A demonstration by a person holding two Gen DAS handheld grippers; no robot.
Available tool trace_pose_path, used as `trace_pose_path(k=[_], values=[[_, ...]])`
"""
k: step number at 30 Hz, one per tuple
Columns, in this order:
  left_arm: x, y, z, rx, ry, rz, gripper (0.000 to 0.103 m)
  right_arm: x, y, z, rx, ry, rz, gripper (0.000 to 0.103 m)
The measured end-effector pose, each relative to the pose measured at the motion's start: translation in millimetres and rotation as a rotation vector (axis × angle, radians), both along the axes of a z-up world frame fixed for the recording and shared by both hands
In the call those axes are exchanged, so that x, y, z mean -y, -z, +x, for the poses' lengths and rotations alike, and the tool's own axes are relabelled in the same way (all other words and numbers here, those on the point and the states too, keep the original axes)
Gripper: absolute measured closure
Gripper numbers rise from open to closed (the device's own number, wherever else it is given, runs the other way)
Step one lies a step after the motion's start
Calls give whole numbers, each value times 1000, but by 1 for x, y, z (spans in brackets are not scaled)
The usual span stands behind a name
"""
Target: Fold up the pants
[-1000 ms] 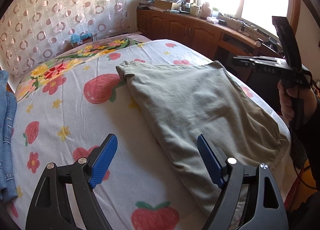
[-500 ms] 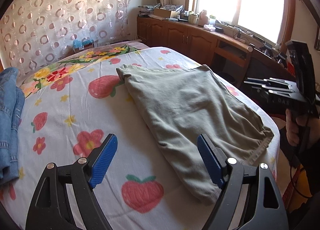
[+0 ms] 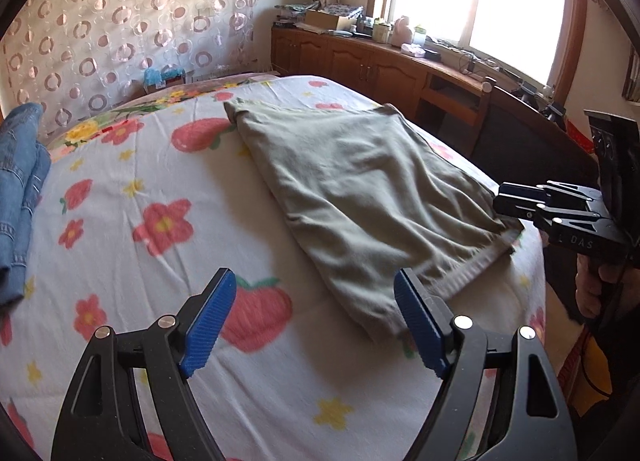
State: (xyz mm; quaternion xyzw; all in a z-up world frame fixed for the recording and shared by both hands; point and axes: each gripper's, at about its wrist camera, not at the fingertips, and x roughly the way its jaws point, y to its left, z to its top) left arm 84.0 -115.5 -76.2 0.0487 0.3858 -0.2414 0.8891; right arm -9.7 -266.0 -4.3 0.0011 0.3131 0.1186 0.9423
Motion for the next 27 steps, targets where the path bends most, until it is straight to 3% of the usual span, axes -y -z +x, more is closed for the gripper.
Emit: trace_pose_path(k=[5, 12, 17, 27], values=[[6, 5, -7, -28, 40, -10, 43, 5, 0, -5, -15, 13, 30, 72], [15, 16, -17, -61, 83, -26, 56, 1, 5, -9, -43, -4, 35, 72], [15, 14, -19, -77, 107, -66, 85, -1, 8, -8, -54, -8, 42, 72], [7, 5, -22, -53, 96, -88, 87, -4, 8, -17, -49, -5, 43, 72]])
